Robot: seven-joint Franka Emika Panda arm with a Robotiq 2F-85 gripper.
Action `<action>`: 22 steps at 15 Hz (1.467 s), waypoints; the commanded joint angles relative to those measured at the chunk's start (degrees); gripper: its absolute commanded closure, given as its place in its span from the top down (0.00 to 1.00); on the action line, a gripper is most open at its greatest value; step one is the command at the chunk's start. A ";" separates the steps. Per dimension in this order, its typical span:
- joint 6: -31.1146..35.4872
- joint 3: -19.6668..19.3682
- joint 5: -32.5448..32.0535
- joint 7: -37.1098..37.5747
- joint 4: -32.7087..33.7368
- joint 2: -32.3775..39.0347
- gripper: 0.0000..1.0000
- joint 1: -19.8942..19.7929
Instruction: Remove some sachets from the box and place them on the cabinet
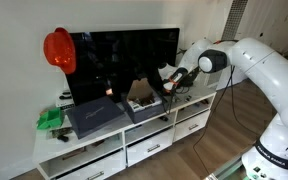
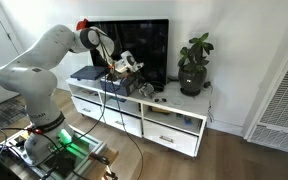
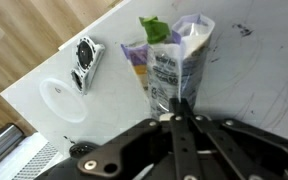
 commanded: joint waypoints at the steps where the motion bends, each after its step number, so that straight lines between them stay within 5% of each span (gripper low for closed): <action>1: -1.87 -1.66 2.18 -5.14 7.24 5.27 0.01 0.01; 4: -4.42 -2.10 3.25 -8.10 9.95 7.13 0.08 -0.04; 8: -6.94 -2.40 4.35 -10.81 13.17 8.55 0.02 -0.58; 9: -7.88 -2.33 4.79 -11.29 13.81 8.75 0.26 -0.71; 13: -8.56 0.85 8.88 -15.67 14.46 7.47 0.46 -2.12; 20: -11.25 6.30 17.15 -23.36 9.48 -0.43 0.95 -2.57; 22: -13.73 7.94 20.00 -26.39 7.83 -2.98 1.00 -3.31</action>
